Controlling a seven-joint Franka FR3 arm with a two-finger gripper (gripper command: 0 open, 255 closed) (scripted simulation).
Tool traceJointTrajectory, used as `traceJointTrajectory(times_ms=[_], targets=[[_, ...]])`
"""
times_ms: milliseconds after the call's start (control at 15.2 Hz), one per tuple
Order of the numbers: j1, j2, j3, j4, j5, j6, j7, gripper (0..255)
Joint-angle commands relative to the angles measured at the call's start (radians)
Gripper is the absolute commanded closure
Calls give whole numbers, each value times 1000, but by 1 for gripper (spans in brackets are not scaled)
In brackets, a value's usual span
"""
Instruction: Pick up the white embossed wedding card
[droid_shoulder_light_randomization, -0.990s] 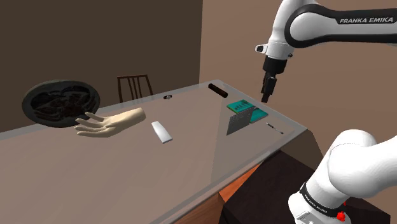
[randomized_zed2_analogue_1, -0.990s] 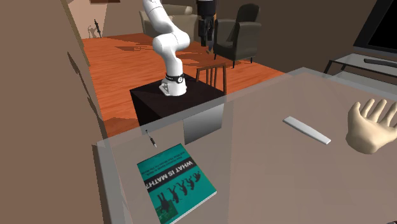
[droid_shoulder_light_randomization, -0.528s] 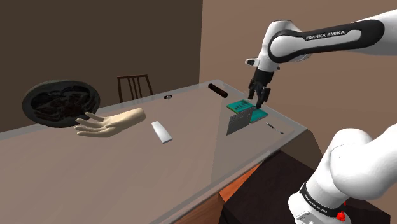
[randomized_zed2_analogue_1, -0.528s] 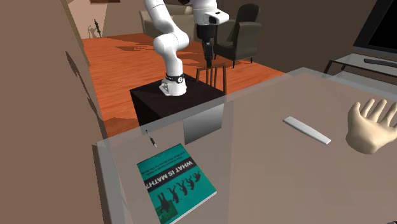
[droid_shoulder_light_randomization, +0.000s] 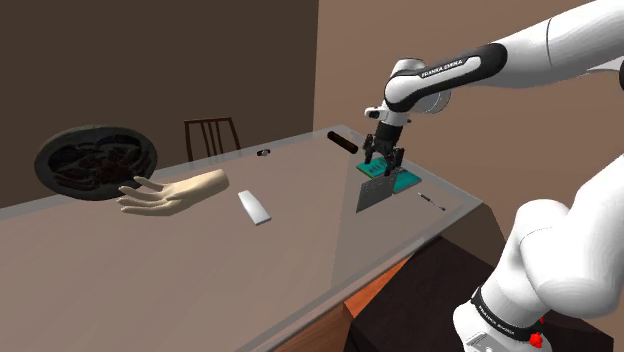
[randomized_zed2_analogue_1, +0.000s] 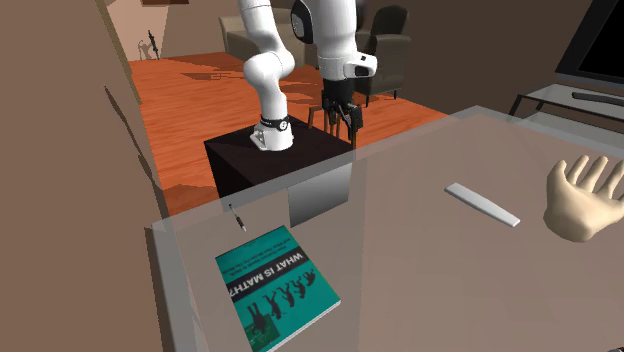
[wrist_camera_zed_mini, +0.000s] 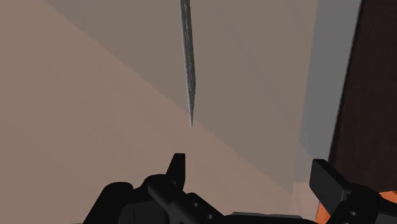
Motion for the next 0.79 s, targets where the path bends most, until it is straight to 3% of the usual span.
traceJointTrajectory(times_ms=[0,198,726], targets=[[34,101,-43,49,77,18,-188,0],[52,229,-57,117,184,23,-391,0],[43,303,-47,81,254,105,-455,0]])
